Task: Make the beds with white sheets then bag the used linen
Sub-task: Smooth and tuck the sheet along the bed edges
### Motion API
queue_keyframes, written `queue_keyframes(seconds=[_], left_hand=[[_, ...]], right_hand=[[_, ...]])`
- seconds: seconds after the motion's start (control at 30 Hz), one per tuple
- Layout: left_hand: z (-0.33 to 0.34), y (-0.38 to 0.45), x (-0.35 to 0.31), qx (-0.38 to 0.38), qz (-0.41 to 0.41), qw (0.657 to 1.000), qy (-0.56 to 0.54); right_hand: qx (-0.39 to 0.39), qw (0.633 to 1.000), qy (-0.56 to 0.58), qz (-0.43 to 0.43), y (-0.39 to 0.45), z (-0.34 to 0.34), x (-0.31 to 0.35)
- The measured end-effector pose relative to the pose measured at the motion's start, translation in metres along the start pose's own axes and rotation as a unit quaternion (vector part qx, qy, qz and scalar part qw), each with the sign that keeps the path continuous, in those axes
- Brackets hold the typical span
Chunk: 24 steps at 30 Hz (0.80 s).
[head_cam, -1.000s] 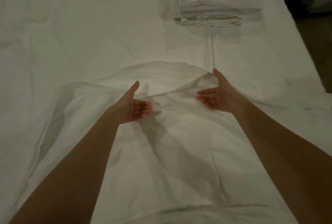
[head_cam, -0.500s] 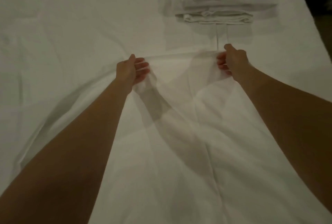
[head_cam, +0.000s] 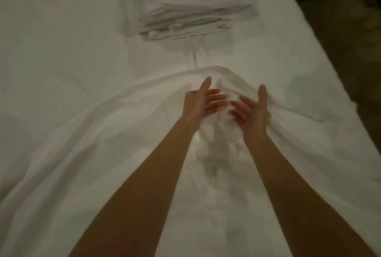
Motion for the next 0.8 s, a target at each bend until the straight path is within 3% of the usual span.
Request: queue_keyframes(seconds=[0.17, 0.3, 0.47, 0.57, 0.63, 0.7, 0.73, 0.8], left_hand=[[0.062, 0.025, 0.003, -0.003, -0.05, 0.996, 0.071], [0.095, 0.039, -0.001, 0.004, -0.046, 0.994, 0.098], [0.131, 0.055, -0.03, 0.023, -0.022, 0.997, 0.072], [0.138, 0.063, -0.048, 0.054, -0.006, 0.994, 0.091], [0.14, 0.061, -0.045, 0.087, -0.012, 0.993, 0.08], [0.135, 0.052, -0.036, 0.101, -0.01, 0.994, 0.046], [0.129, 0.047, -0.028, 0.098, -0.009, 0.995, 0.036], [0.111, 0.034, -0.009, 0.086, -0.008, 0.996, 0.025]], right_hand=[[-0.125, 0.981, 0.146, -0.034, 0.028, -0.07, 0.03], [-0.178, 0.96, 0.191, -0.104, 0.06, -0.098, 0.07], [-0.156, 0.953, -0.035, -0.258, 0.1, -0.103, 0.164], [-0.043, 0.95, -0.173, -0.257, 0.127, -0.073, 0.187], [0.044, 0.9, -0.368, -0.231, 0.14, -0.051, 0.172], [0.082, 0.786, -0.568, -0.23, 0.142, -0.042, 0.147], [0.087, 0.738, -0.626, -0.239, 0.139, -0.041, 0.136], [0.076, 0.697, -0.661, -0.267, 0.128, -0.043, 0.122]])
Point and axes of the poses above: each hand's wrist, its own y-axis towards the middle knuckle, its own z-axis out of the palm, x = y × z, the point moved 10 cm from there along y, towards the middle knuckle, and after that the axes turned 9 degrees about -z, right-handed, at the moved point
